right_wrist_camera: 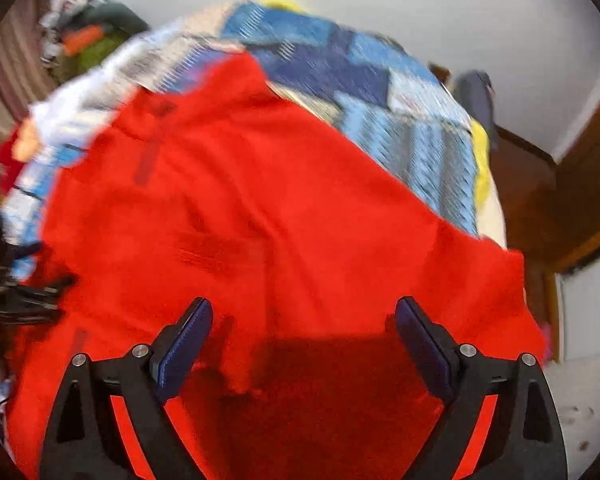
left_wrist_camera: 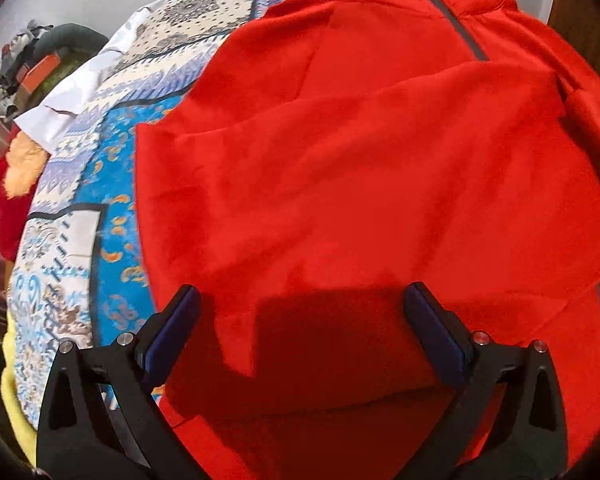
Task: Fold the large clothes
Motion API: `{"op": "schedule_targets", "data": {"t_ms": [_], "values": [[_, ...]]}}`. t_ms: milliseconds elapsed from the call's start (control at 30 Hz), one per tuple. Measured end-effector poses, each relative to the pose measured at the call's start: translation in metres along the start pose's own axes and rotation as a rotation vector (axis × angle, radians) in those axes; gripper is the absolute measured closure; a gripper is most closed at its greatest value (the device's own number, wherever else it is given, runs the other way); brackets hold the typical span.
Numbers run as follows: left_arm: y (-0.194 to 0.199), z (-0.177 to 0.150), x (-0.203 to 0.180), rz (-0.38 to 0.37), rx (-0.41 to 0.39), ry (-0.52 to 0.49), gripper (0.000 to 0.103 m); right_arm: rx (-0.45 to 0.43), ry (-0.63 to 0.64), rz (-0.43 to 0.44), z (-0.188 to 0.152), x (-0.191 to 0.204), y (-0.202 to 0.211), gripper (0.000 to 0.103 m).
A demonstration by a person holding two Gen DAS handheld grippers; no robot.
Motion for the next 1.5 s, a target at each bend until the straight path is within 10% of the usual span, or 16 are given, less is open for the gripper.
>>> {"op": "schedule_targets", "data": {"t_ms": [133,333,667,967,1133,1300,1500], "values": [[-0.005,-0.009,0.018,0.001,0.025,0.018,0.0,0.021,0.064,0.08,0.004,0.044,-0.014,0.011],[-0.014,-0.027,0.037,0.051,0.054,0.034,0.0,0.105,0.103,-0.074,0.002,0.06,-0.074,0.01],[-0.018,-0.033,0.042,0.046,0.051,0.055,0.0,0.082,-0.085,-0.249,0.002,-0.045,-0.068,0.016],[-0.019,-0.031,0.043,0.056,0.058,0.058,0.0,0.094,0.01,-0.443,-0.015,-0.072,-0.036,0.017],[-0.021,-0.028,0.047,0.06,0.059,0.068,0.0,0.06,-0.079,-0.349,-0.031,-0.094,-0.011,0.019],[-0.02,-0.03,0.045,0.063,0.061,0.077,0.0,-0.052,-0.24,0.042,-0.021,-0.087,0.032,0.019],[-0.019,-0.031,0.045,0.065,0.054,0.087,0.0,0.008,-0.246,0.148,0.007,-0.051,-0.006,0.03]]}}
Point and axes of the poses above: each gripper's, at about its wrist camera, not at the fingertips, and y roughly against the way its jaws point, x to its left, z to its top, the point moved 3 cm from there along -y, roughly the way its jaws point
